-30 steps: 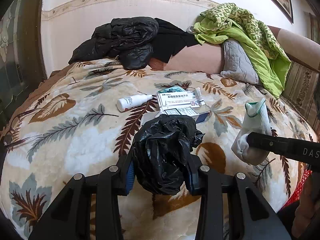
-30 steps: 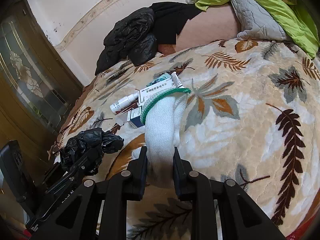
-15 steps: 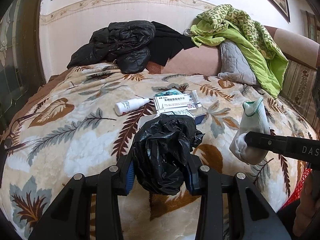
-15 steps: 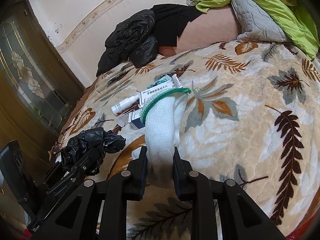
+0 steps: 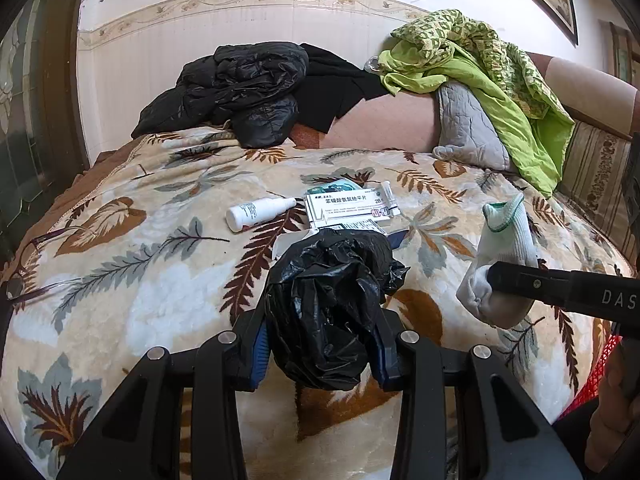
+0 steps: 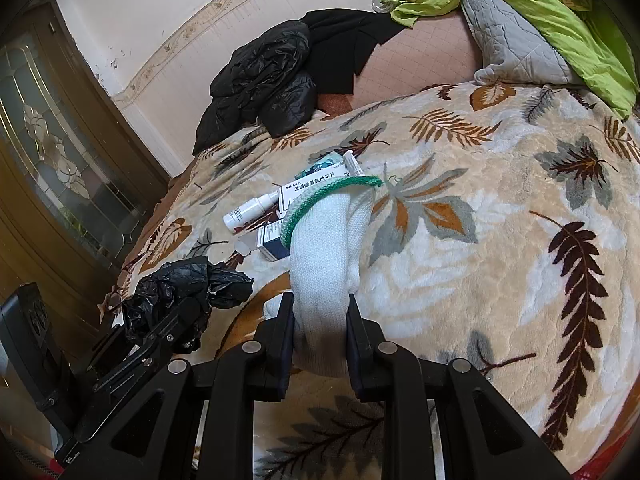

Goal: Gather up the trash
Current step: 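Lift the black bag and white sock and hold them above the bed, then carry both items over the red basket and open both tools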

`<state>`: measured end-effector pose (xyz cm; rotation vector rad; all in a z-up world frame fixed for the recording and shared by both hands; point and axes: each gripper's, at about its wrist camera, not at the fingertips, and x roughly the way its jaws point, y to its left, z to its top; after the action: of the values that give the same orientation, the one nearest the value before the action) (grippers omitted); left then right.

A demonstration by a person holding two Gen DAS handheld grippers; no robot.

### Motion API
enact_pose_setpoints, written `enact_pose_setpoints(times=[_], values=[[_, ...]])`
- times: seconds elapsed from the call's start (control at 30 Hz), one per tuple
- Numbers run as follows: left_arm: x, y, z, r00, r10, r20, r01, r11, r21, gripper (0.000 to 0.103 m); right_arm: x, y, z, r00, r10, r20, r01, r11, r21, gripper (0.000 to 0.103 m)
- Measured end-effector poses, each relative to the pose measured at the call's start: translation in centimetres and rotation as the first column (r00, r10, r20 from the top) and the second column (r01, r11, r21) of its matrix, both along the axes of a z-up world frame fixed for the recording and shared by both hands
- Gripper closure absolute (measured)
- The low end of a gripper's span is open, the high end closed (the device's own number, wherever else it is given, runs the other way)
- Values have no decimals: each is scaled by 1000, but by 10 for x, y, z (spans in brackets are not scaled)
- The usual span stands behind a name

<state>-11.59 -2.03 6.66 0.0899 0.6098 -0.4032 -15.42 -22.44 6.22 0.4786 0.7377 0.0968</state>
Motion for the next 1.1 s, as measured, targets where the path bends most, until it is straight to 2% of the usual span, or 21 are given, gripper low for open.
enact_pose_setpoints(times=[1.1], values=[[-4,-6,3,1000,-6,5,6,1000,3,65,-1,-1,2,1000,-2,0,2,1000,4,79]])
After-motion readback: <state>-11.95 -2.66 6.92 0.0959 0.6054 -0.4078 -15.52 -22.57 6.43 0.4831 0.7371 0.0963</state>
